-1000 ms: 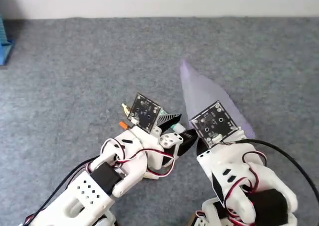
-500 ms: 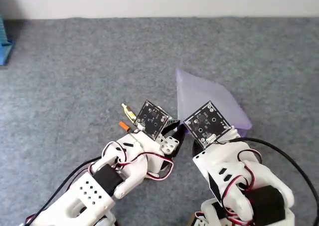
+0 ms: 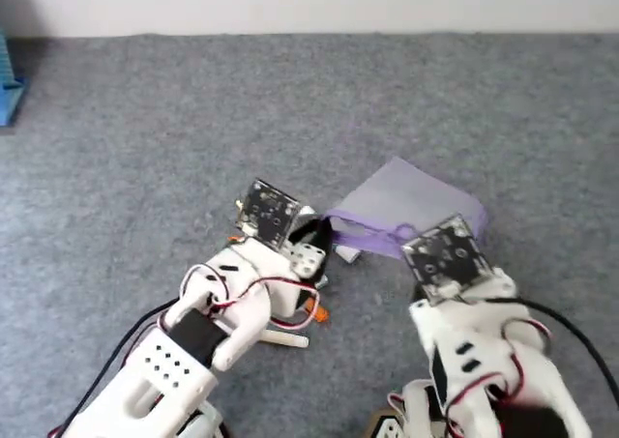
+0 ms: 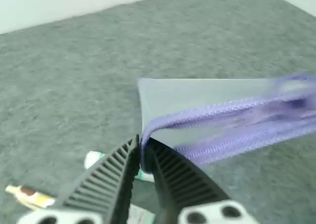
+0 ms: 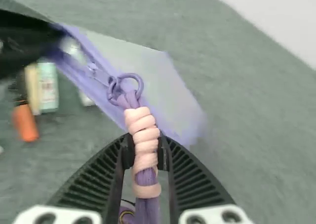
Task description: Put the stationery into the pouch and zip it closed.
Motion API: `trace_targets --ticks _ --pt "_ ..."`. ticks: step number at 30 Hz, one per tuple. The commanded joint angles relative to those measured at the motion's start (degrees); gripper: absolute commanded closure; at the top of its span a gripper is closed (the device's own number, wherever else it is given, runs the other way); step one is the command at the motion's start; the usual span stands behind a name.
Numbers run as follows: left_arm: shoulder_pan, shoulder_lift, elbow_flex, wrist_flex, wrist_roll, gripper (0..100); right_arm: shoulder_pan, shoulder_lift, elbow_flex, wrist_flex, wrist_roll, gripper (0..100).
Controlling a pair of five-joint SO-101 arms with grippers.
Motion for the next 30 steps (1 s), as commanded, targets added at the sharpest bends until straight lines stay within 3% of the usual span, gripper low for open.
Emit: trace_targets --ticks 1,7,12,18,25,30 --pt "-2.90 -0.18 -1.45 1.14 -0.26 99 8.04 -2.51 -2.64 2.42 2.02 99.1" --pt "-2.81 0.18 -7.60 10.46 -0.09 99 16.04 -7.78 -1.85 5.93 2.02 99.1" --pt "-2.73 0.26 -10.15 12.13 -0.09 99 19.12 -14.37 1.05 6.11 1.76 99.1" --pt "1.67 0.35 -8.75 7.74 -0.44 97 19.03 -19.82 1.76 10.68 -2.73 99.1" --pt "5.01 0.44 -4.70 2.64 -0.18 81 18.95 -20.09 1.67 10.95 -5.54 99.1" --pt "5.01 5.19 -5.14 -1.58 -0.18 81 18.86 -20.44 1.41 10.86 -6.15 99.1"
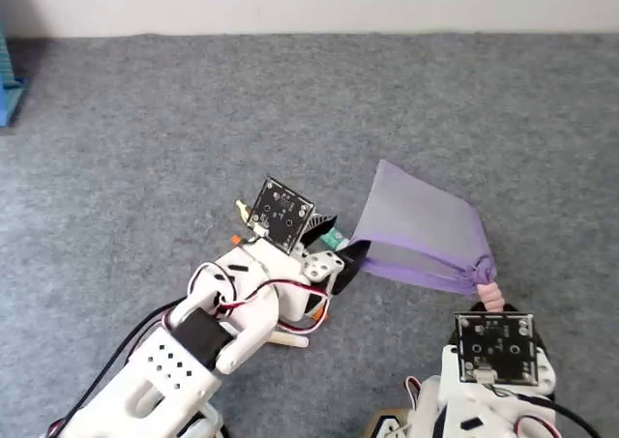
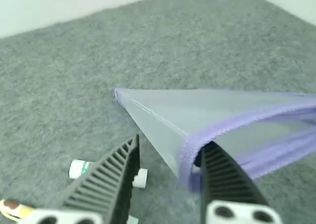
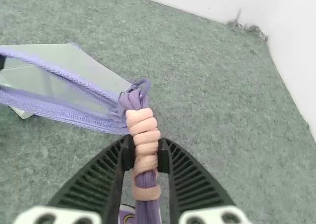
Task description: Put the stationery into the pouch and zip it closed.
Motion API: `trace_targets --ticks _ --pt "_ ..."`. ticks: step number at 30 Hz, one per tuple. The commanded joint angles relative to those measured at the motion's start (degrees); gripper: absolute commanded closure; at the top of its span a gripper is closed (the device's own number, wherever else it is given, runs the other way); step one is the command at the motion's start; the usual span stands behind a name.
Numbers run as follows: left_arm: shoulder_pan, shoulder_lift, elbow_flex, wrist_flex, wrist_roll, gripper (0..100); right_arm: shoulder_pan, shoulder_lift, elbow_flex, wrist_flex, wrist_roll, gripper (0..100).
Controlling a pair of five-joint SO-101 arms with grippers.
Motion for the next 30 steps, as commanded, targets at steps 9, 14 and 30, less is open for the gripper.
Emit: trace_targets --ticks 9,14,30 --pt "0.09 28.31 -13.58 -3.60 -0.35 88 0.31 -0.13 -0.62 1.89 -3.78 99.1" --pt "0.44 26.99 -20.44 6.33 -0.18 99 0.31 -0.13 -0.62 0.40 -6.24 99.1" --pt "-16.53 2.55 -30.90 32.97 -0.53 99 -14.20 1.89 11.25 -25.27 -16.26 99.1"
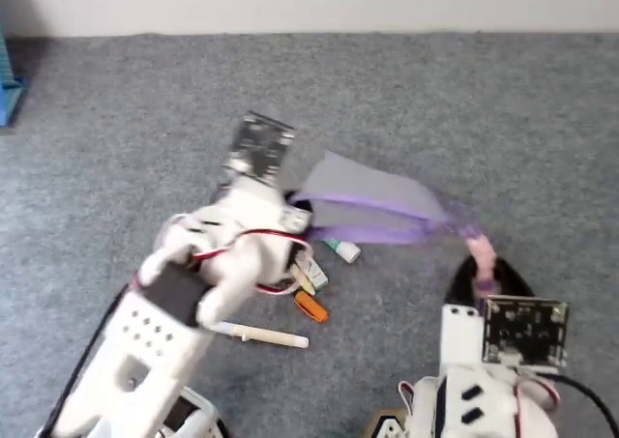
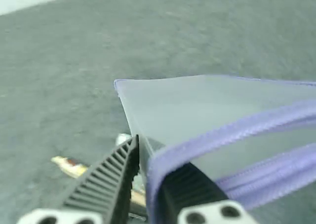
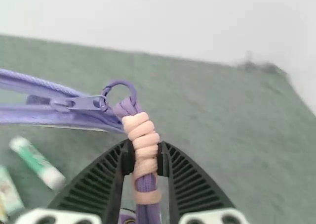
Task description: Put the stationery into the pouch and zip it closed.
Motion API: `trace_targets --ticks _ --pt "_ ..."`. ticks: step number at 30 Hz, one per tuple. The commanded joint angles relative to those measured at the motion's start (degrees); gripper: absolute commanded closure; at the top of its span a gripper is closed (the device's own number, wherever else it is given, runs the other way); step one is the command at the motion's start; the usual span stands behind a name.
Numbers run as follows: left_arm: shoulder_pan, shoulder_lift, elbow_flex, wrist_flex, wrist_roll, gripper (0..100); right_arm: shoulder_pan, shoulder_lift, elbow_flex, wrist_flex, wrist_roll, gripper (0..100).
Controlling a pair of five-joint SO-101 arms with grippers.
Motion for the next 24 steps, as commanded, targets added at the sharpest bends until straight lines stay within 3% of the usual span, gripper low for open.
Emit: trace_targets --ticks 1,6,12,17,24 --pt "-7.03 -6.42 -5.05 5.27 -0.35 99 -6.11 3.21 2.02 -7.60 -4.13 99.1" --pt "-16.26 -11.08 -7.60 12.92 -1.49 99 -16.84 14.11 2.02 -16.31 -10.02 99.1" --pt "-27.34 -18.55 -8.13 19.25 -4.48 99 -32.31 27.21 2.02 -29.23 -10.99 99.1" --pt "-34.99 -24.18 -3.91 23.12 -6.15 99 -38.46 36.88 2.02 -35.74 -10.99 98.5" --pt "-40.44 -31.12 6.02 23.12 -5.63 99 -41.36 42.95 -2.37 -32.66 -15.65 74.2"
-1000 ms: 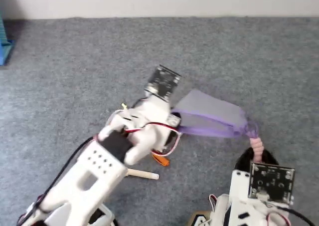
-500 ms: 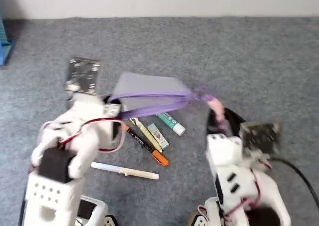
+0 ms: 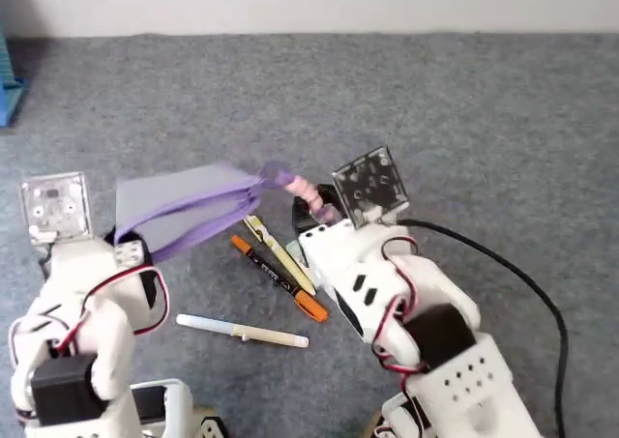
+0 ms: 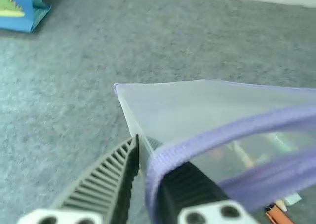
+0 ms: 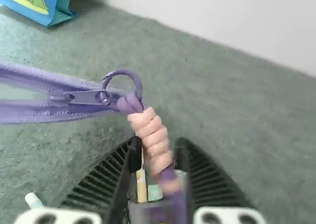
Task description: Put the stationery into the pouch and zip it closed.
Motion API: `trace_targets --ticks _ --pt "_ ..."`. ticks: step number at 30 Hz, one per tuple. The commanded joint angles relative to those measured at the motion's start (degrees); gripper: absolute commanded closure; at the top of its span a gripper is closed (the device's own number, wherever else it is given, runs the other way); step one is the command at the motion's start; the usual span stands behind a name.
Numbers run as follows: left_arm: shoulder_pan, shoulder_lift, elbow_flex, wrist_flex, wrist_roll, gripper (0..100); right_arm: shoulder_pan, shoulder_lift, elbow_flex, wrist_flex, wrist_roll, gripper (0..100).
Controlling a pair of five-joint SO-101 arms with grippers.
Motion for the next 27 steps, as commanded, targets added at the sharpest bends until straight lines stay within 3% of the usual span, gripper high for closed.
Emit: trace_targets --ticks 1,8,16,27 --pt "-1.85 -4.04 1.71 0.09 -0.09 99 -0.57 1.89 -6.42 3.47 -4.22 73.9" --pt "-6.51 -7.47 4.62 0.88 3.34 99 5.67 5.05 -9.85 11.91 -7.21 80.5" --pt "-6.59 -7.30 4.53 4.66 10.81 99 6.81 24.92 -12.66 14.55 -6.86 82.0" --pt "-6.68 -7.65 4.53 4.66 11.69 99 7.08 62.37 -43.25 28.00 2.99 81.9"
